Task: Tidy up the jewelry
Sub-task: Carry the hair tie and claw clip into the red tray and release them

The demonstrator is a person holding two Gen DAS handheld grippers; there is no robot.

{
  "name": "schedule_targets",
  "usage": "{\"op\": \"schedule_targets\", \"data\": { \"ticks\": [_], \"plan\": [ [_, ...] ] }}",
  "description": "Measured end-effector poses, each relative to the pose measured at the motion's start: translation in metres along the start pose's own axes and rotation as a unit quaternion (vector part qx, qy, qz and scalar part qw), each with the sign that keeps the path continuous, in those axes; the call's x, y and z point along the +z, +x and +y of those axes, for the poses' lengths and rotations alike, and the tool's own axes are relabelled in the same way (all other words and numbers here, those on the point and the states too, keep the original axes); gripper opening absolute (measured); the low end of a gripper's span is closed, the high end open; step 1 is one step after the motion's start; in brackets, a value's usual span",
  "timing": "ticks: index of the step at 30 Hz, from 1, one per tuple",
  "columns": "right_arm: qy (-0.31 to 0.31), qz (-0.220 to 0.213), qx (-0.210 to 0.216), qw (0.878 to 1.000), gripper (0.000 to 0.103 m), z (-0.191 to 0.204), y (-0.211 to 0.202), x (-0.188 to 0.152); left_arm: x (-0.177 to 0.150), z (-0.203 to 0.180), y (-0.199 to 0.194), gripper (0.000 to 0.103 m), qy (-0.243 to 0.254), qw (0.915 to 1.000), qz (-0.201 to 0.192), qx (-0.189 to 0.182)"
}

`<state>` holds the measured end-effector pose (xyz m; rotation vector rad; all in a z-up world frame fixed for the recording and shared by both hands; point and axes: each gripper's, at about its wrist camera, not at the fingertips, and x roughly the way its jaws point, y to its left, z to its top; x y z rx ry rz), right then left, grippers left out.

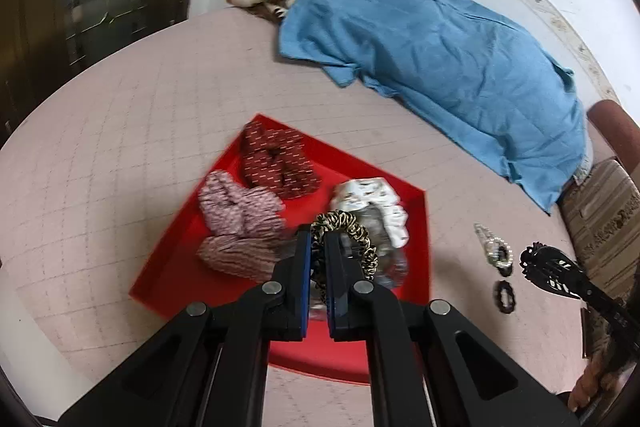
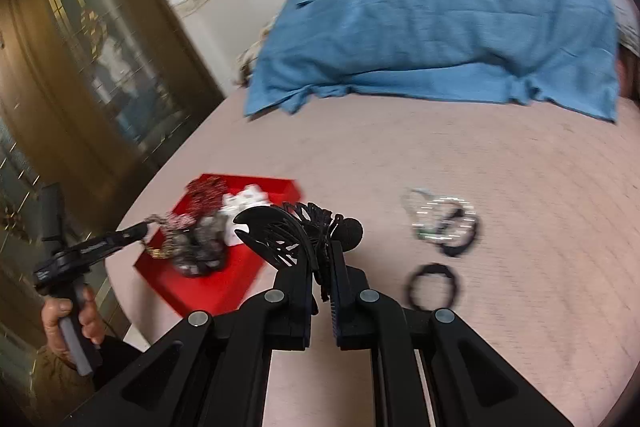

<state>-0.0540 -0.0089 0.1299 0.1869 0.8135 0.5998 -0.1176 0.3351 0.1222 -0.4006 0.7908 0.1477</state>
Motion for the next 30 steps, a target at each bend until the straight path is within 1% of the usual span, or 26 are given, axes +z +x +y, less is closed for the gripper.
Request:
{"op": "schedule_targets", "data": {
  "ticks": [5, 8, 9, 11, 14, 16, 21, 30],
  "plan": [
    [-0.035, 0.027, 0.030, 0.999, 0.008, 0.050, 0.032, -0.001, -0.006, 0.014, 0.011, 0.006, 0.002, 0.9991, 0.026, 0.035],
    [-0.057, 0.048, 0.043, 0.996, 0.008, 0.077, 0.055, -0.006, -0.009, 0.021, 0.019, 0.006, 0.004, 0.9971, 0.041, 0.064],
    [-0.065, 0.057, 0.047, 0.995, 0.008, 0.087, 0.065, -0.009, -0.010, 0.025, 0.023, 0.006, 0.005, 0.9957, 0.046, 0.080],
    [-0.077, 0.073, 0.052, 0.993, 0.008, 0.100, 0.081, -0.014, -0.010, 0.032, 0.027, 0.006, 0.001, 0.9936, 0.053, 0.100],
    [-0.096, 0.101, 0.056, 0.989, 0.008, 0.120, 0.108, -0.028, -0.011, 0.043, 0.031, 0.006, -0.007, 0.9910, 0.060, 0.120],
    [-0.103, 0.116, 0.057, 0.986, 0.008, 0.126, 0.121, -0.035, -0.011, 0.048, 0.034, 0.006, -0.009, 0.9888, 0.063, 0.135],
    [-0.109, 0.143, 0.059, 0.982, 0.008, 0.138, 0.146, -0.051, -0.009, 0.052, 0.036, 0.006, -0.008, 0.9878, 0.057, 0.145],
    [-0.117, 0.144, 0.067, 0.980, 0.008, 0.151, 0.150, -0.056, -0.007, 0.051, 0.040, 0.006, -0.010, 0.9872, 0.055, 0.150]
  ]
}}
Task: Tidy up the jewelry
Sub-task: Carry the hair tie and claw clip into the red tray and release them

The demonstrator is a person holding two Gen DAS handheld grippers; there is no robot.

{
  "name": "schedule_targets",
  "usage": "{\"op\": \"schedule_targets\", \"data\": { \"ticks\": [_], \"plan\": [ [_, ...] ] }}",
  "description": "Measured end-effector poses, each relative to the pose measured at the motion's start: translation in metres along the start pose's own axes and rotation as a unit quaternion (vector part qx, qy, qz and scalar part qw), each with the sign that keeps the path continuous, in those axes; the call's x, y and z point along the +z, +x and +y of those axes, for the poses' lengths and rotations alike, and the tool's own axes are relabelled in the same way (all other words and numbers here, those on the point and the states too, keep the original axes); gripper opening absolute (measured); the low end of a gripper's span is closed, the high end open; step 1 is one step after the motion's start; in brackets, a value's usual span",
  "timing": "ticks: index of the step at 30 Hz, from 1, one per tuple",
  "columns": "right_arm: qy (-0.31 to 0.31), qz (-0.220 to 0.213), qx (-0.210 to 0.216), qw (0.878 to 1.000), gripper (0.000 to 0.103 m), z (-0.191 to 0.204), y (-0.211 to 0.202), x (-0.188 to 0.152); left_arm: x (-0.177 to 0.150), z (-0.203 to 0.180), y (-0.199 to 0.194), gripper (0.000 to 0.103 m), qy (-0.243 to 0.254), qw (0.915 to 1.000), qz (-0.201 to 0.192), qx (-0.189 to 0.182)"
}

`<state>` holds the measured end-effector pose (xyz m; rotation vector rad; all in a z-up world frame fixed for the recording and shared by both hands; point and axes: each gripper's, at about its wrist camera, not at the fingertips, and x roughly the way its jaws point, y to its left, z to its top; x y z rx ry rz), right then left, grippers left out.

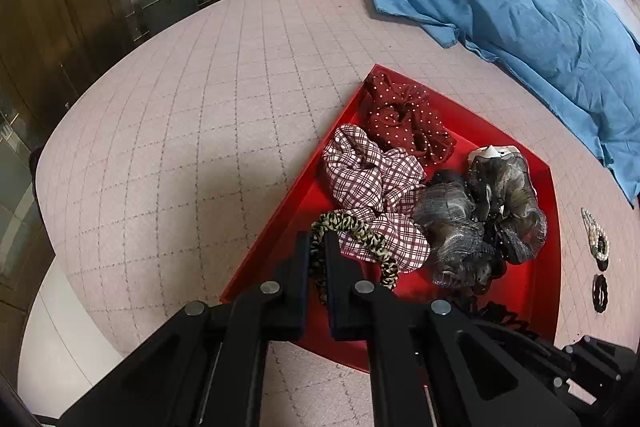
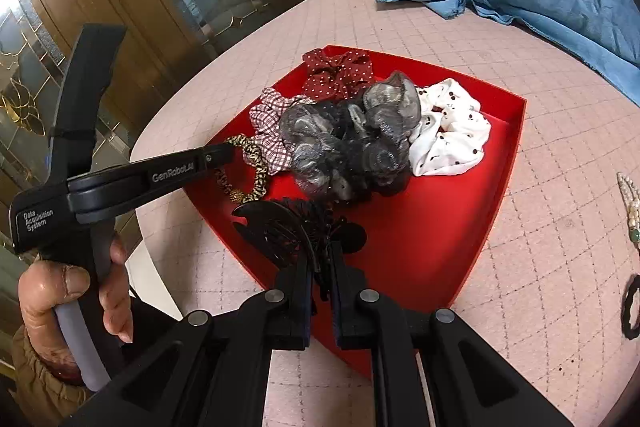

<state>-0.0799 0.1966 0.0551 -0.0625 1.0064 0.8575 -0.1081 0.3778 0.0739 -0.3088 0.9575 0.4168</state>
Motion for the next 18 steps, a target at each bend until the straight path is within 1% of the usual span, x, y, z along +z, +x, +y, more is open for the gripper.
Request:
{"op": "schedule_targets", "data": {
  "ticks": [4, 7, 8, 9, 11, 13, 15, 18],
  "plan": [
    [0.001, 0.000, 0.003, 1.000, 0.009, 0.001, 0.000, -0.003, -0.001, 0.002, -0.001, 0.008, -0.007, 1.0000, -0.003, -0.002],
    [0.002, -0.001, 0.007, 1.000, 0.009, 0.002, -0.001, -0.004, -0.001, 0.001, -0.004, 0.015, -0.007, 0.9999, -0.010, -0.009],
    [0.002, -0.001, 0.009, 1.000, 0.009, 0.002, -0.002, -0.004, -0.002, 0.000, -0.007, 0.024, -0.006, 0.9998, -0.015, -0.013],
    [0.003, -0.001, 0.010, 1.000, 0.009, 0.002, -0.003, -0.004, -0.002, 0.000, -0.009, 0.036, -0.005, 0.9996, -0.022, -0.016],
    [0.002, -0.004, 0.008, 1.000, 0.010, 0.002, -0.005, -0.004, -0.002, -0.003, -0.014, 0.043, -0.002, 0.9992, -0.036, -0.019],
    [0.001, -0.007, 0.005, 1.000, 0.018, 0.002, -0.009, -0.005, -0.002, -0.006, -0.021, 0.043, 0.006, 0.9985, -0.052, -0.018],
    [0.001, -0.014, 0.005, 1.000, 0.037, 0.002, -0.014, -0.006, -0.002, -0.010, -0.023, 0.047, 0.014, 0.9980, -0.061, -0.012],
    [0.001, -0.024, 0.003, 1.000, 0.046, 0.003, -0.022, -0.007, -0.003, -0.015, -0.026, 0.050, 0.028, 0.9970, -0.072, 0.003]
  ]
}}
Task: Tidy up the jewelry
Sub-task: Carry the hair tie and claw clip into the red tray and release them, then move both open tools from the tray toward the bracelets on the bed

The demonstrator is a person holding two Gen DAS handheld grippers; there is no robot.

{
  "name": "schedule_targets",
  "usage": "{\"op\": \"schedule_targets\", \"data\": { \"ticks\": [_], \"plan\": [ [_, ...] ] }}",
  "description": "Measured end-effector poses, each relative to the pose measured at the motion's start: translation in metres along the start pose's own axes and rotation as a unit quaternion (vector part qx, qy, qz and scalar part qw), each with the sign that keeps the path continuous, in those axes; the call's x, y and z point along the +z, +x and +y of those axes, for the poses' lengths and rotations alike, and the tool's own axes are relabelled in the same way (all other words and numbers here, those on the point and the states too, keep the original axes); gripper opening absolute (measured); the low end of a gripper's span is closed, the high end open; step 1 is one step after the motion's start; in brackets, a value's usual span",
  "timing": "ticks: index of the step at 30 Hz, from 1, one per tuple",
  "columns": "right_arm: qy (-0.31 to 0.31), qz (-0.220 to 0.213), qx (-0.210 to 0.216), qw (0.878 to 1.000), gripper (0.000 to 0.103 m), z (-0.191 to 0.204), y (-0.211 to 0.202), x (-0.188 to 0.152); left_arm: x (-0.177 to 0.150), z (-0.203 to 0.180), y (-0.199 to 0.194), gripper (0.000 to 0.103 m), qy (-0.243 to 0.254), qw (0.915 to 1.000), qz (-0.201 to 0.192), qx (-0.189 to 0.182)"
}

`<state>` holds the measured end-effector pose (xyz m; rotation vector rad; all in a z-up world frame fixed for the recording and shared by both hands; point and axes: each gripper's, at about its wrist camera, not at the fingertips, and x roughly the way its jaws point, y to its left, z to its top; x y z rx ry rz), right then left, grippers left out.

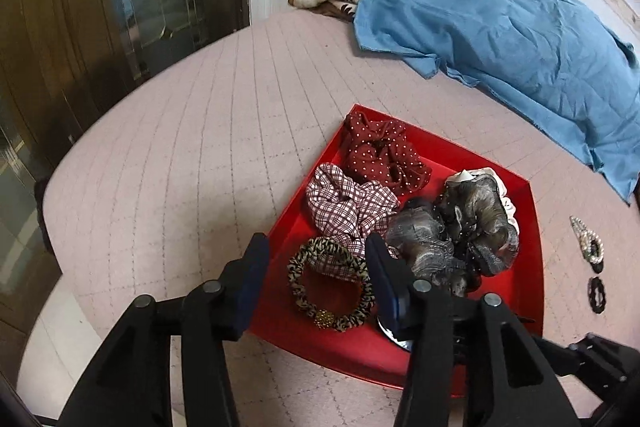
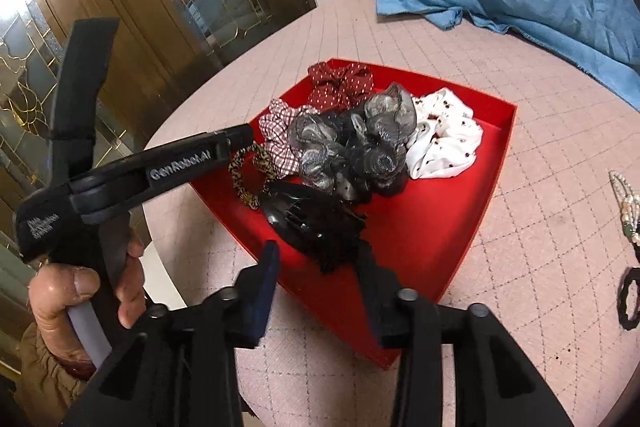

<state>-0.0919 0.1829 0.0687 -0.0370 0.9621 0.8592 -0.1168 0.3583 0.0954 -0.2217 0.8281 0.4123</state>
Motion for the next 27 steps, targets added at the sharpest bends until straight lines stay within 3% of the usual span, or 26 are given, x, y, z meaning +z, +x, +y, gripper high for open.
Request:
{"op": "schedule_targets", "data": {
  "ticks": [6, 17, 27],
  "plan": [
    [-0.010, -0.014, -0.011, 1.000, 0.053, 0.004, -0.014, -0.002, 0.000, 0.000, -0.004, 0.054, 0.006, 0.9999, -0.010, 0.010],
    [-0.025, -0.030, -0.026, 0.999, 0.055, 0.007, -0.029, -0.010, -0.001, -0.002, -0.011, 0.059, 0.010, 0.9992, -0.032, 0.020],
    [-0.008, -0.038, -0.035, 0.999, 0.058, -0.005, -0.040, -0.017, -0.004, -0.016, -0.021, 0.066, 0.047, 0.9964, -0.058, 0.041]
  ]
}}
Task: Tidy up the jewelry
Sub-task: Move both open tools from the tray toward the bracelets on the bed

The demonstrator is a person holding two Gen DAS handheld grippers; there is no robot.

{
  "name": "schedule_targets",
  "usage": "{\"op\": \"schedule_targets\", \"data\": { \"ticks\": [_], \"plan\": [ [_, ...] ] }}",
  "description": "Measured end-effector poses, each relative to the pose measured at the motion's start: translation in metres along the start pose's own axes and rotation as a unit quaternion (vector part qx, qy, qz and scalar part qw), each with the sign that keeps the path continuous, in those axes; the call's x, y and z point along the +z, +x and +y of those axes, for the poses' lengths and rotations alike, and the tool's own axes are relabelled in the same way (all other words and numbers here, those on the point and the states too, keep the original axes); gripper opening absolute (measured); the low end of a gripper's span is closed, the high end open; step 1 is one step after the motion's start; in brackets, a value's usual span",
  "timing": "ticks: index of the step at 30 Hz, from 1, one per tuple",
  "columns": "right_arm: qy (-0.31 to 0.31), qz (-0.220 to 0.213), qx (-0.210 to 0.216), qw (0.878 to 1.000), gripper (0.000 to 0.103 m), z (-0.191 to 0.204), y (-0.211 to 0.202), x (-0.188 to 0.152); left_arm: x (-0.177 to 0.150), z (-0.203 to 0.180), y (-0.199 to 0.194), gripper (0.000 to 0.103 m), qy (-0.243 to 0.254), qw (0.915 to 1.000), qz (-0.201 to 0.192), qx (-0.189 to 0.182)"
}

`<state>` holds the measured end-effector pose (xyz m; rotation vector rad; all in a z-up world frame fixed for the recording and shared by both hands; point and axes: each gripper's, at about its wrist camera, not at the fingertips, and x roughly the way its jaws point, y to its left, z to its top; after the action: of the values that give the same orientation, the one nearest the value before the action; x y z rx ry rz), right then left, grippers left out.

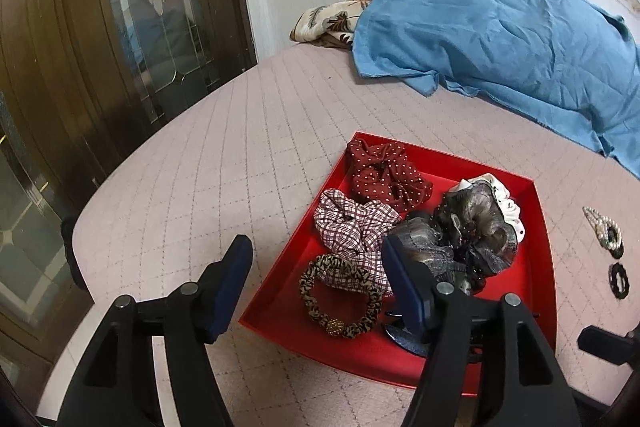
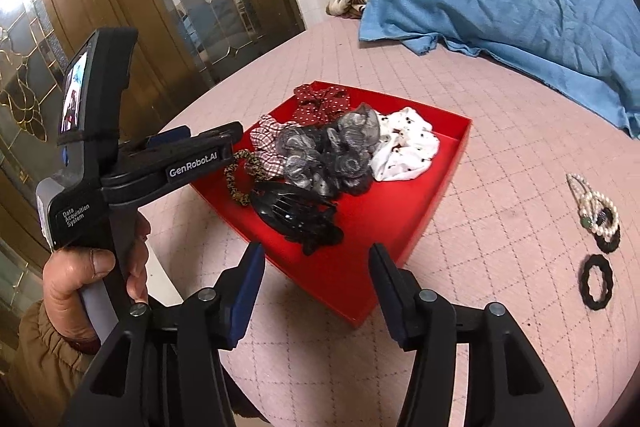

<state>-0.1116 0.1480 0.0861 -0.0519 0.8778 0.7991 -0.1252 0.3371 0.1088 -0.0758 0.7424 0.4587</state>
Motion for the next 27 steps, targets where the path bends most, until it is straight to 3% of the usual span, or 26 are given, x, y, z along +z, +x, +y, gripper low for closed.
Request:
{"op": "schedule_targets", "data": {
  "ticks": [15, 27],
  "plan": [
    [0.045, -0.012, -0.032, 0.998, 0.060, -0.044, -0.027, -0.016, -0.001, -0.021, -0.007, 0.066, 0.025, 0.9997, -0.006, -0.003],
    [0.104, -0.029, -0.094, 0.990, 0.061, -0.124, -0.078, -0.042, -0.002, -0.051, -0.027, 0.066, 0.043, 0.9983, -0.031, -0.024]
  ]
}}
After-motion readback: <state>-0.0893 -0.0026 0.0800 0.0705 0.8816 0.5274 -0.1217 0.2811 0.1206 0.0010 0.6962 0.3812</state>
